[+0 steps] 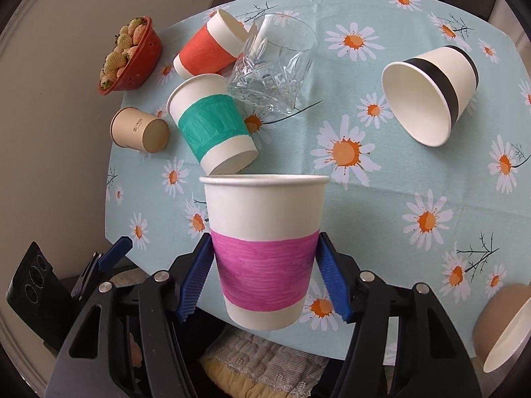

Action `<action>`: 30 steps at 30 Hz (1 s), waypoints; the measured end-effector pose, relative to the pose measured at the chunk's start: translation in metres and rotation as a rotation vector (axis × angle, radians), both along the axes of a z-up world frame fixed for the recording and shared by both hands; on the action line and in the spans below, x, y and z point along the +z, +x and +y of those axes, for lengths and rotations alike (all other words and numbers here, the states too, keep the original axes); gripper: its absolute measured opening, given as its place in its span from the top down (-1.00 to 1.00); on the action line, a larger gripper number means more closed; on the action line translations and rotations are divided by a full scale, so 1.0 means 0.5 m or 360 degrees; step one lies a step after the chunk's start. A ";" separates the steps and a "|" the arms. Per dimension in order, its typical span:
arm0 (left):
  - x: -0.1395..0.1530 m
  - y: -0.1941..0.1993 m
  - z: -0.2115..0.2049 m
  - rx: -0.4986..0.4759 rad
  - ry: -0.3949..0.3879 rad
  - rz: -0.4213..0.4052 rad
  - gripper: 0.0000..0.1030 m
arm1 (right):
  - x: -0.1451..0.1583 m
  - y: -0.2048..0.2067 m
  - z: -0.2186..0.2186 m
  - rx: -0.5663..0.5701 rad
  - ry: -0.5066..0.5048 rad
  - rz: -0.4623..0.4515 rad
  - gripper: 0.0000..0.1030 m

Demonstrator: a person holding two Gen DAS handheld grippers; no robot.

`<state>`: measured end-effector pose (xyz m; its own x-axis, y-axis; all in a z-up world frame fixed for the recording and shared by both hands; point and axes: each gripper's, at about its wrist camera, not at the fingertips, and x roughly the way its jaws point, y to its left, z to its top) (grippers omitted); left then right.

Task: Flip cup upright
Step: 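Lift the pink-banded cup with the right gripper and rotate it upright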

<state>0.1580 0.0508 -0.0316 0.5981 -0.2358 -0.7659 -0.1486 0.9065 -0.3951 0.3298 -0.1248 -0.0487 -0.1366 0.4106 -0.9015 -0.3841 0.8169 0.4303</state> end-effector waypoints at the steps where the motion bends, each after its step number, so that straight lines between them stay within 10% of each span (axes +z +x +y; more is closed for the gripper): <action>1: 0.002 -0.007 -0.002 -0.0006 0.0006 -0.0001 -0.87 | -0.002 -0.011 -0.003 -0.0012 0.0021 0.0021 -0.22; 30: -0.023 -0.094 -0.014 -0.0040 0.0039 0.0110 -0.87 | -0.112 -0.123 -0.017 -0.0105 0.0013 0.0227 -0.29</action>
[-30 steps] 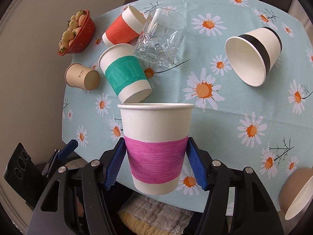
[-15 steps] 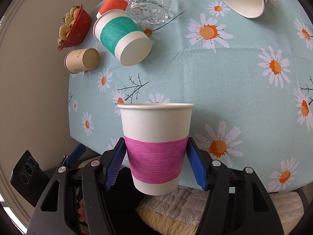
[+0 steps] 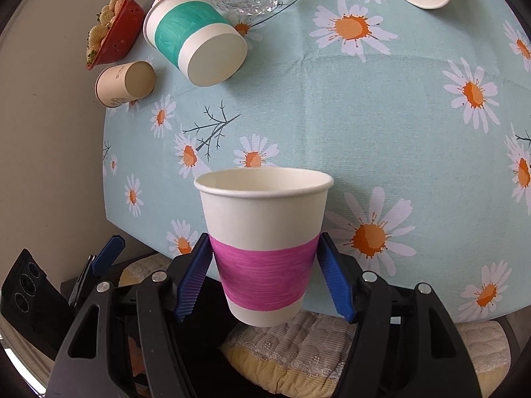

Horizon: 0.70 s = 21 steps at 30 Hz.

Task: Flip cup upright
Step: 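Lift the pink-banded cup with the right gripper and rotate it upright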

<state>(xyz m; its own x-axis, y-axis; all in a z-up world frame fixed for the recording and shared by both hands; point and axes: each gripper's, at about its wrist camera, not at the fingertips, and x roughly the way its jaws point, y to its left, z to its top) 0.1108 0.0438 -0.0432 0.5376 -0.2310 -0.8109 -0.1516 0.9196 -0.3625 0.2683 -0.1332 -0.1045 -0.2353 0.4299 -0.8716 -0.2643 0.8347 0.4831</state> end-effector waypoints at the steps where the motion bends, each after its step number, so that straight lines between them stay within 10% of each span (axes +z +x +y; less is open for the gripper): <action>1: 0.001 0.001 -0.001 -0.0001 0.0003 0.0000 -0.87 | 0.000 0.000 0.000 0.0002 0.0001 -0.0004 -0.32; 21: 0.022 0.028 -0.037 -0.0041 0.0029 0.0019 -0.87 | 0.104 0.003 -0.107 -0.0097 0.0115 -0.0133 -0.38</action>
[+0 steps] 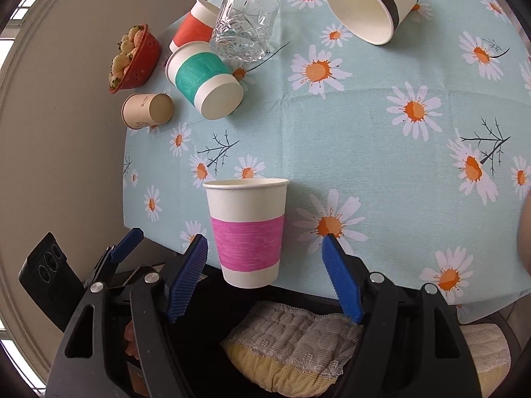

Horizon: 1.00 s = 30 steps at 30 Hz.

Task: Flip cup upright
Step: 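Lift the pink-banded cup with the right gripper and rotate it upright, then carry the upright pink-banded cup toward the left gripper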

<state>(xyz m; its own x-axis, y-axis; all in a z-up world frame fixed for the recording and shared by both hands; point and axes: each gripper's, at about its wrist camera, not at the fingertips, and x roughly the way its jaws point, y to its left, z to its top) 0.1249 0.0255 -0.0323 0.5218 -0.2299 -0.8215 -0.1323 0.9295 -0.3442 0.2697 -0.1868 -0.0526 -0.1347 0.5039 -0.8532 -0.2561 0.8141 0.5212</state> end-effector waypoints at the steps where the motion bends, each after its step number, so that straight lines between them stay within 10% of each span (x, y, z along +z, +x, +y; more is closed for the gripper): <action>1: -0.001 0.006 -0.007 -0.0013 0.0002 0.0013 -0.87 | 0.007 -0.002 -0.014 -0.0012 0.0003 -0.0013 -0.38; 17: -0.048 0.124 -0.102 -0.0113 -0.0089 0.0278 -0.83 | 0.037 -0.075 -0.186 -0.0112 0.0146 -0.0082 -0.38; 30: -0.095 0.147 -0.092 -0.0033 0.0052 0.0441 -0.26 | 0.011 -0.110 -0.178 -0.0016 0.0187 -0.0082 -0.38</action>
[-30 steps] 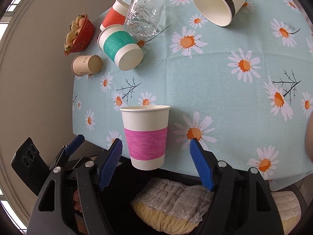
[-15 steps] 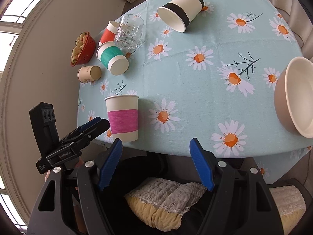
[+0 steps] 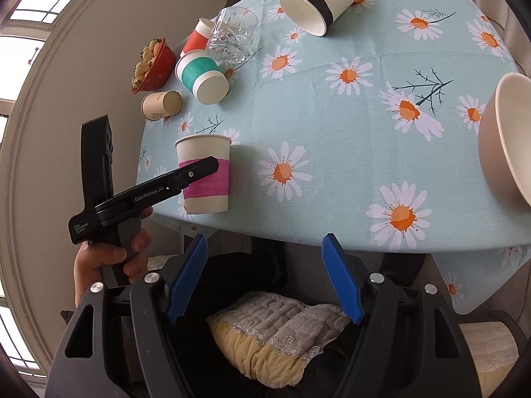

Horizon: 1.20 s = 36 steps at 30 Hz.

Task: Flip cup upright
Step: 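Carry the upright pink-banded cup toward the left gripper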

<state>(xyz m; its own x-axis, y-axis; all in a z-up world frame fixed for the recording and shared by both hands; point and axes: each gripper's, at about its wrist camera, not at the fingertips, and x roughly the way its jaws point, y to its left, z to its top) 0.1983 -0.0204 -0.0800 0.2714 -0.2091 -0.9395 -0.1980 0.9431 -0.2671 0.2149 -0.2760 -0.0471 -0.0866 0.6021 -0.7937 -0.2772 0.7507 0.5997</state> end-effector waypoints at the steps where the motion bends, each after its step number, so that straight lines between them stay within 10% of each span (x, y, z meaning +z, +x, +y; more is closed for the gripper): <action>1: -0.001 0.002 0.000 -0.0002 0.0006 0.0002 -0.25 | -0.004 -0.003 0.003 0.0008 0.0006 0.0006 -0.38; 15: 0.034 -0.007 0.000 -0.0002 0.0009 -0.0135 -0.23 | -0.028 -0.022 0.026 0.0011 0.0045 0.0008 -0.38; 36: 0.119 -0.151 -0.036 0.0043 0.0296 -0.1093 -0.23 | 0.035 -0.112 0.080 0.0084 0.0062 -0.0579 -0.38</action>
